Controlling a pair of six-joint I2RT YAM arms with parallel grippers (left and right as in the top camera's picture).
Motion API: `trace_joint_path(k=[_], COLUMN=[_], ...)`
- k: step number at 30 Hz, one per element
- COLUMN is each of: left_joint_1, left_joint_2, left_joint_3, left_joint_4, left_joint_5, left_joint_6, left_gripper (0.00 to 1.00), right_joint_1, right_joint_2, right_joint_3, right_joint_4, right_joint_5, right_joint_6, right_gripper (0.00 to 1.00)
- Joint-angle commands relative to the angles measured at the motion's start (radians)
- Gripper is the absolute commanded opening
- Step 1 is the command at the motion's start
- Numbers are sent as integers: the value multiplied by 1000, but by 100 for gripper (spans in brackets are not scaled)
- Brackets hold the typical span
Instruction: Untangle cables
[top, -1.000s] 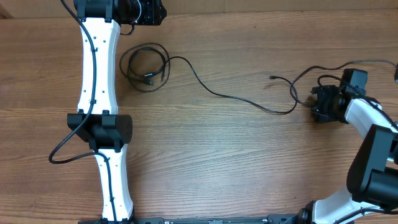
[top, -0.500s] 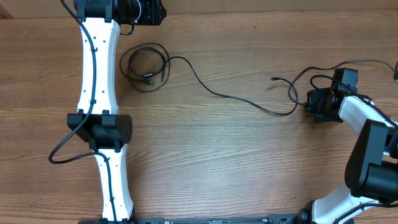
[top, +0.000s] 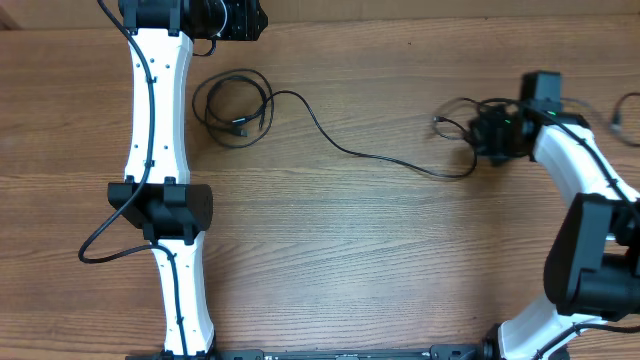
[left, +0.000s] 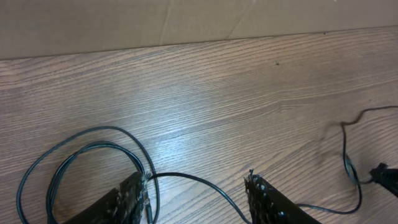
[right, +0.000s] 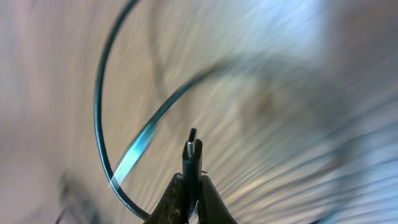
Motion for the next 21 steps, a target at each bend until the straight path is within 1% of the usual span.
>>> trace_joint_path(k=[1,4,7,10,12,14,21], left_joint_1=[-1,-1,-1,-1,-1,0,0], left_joint_2=[-8,-8,-8,-8,-8,-8,-8], left_joint_3=[24,24,24,24,24,24,24], left_joint_4=[4,4,4,4,4,3,0], left_joint_5=[-4,-23,-53,-56,-56,-56,-55], left_joint_6=[0,15,16,26,31,31,30], left_gripper=[54,54,54,54,54,55,55], right_joint_1=[117,208,276,292,256,204,-97], right_joint_2=[-36,-36,-36,-36,-36,-36,-36], right_joint_3=[34,34,37,52,87,116,166], right_joint_4=[19,81,181,275,277,259,239], right_joint_5=[-211,-247,-247,-225,-127,-68,54], right_joint_6=[48,77,110,120,121,117,35], right_gripper=[4,4,4,4,4,4,4])
